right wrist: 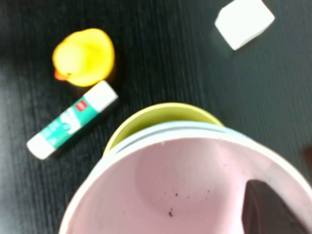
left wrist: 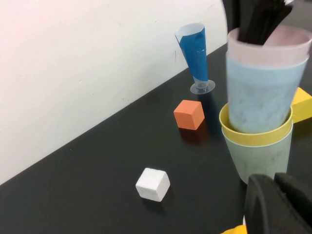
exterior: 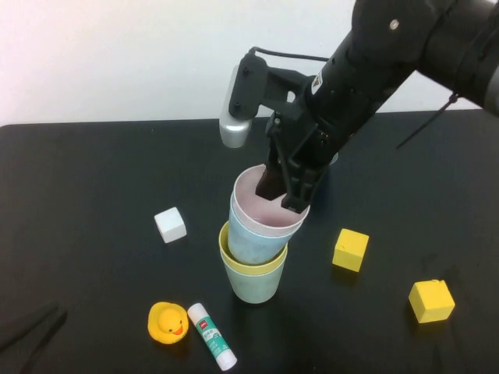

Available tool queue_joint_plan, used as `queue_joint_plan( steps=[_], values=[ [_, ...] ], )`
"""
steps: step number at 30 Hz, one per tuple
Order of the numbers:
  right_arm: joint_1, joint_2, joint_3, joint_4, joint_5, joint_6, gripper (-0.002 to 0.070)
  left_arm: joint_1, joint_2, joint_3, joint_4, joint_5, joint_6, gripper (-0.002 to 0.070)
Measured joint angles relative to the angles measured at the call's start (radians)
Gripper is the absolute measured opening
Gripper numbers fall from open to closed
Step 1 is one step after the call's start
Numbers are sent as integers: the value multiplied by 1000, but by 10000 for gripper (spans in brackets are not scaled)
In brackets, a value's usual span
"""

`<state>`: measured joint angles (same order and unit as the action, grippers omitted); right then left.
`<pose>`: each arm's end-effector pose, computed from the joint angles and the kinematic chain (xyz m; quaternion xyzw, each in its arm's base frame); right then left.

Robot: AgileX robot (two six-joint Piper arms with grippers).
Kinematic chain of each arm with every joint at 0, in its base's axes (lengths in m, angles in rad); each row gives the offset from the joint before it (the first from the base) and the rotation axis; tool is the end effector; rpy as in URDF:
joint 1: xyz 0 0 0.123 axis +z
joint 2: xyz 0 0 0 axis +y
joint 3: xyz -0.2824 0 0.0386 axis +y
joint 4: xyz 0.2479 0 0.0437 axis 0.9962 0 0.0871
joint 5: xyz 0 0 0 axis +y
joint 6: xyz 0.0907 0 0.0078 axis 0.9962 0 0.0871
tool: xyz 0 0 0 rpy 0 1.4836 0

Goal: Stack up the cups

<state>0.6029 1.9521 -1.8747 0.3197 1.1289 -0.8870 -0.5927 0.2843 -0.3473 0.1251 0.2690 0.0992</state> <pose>0.3404 0.2657 0.3174 -0.6272 0.7305 0.1226 0.2409 0.0637 -0.0392 0.2878 0.2851 0.6906 -0.1110 0.6553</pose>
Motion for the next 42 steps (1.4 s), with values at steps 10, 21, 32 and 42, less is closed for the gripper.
queue_joint_plan(
  steps=[10,21,32,42],
  values=[
    [0,26,-20,-3,-11,50,179,0,0,0,0,6,0,1],
    [2,-31,-339,-139,111,100,191,0,0,11,0,6,-1,1],
    [4,-321,-150,-585,118,263,4,0,-10,11,-64,-57,-2,1],
    [4,-619,263,-567,105,402,-1,0,-10,11,-71,-101,-4,1]
  ],
)
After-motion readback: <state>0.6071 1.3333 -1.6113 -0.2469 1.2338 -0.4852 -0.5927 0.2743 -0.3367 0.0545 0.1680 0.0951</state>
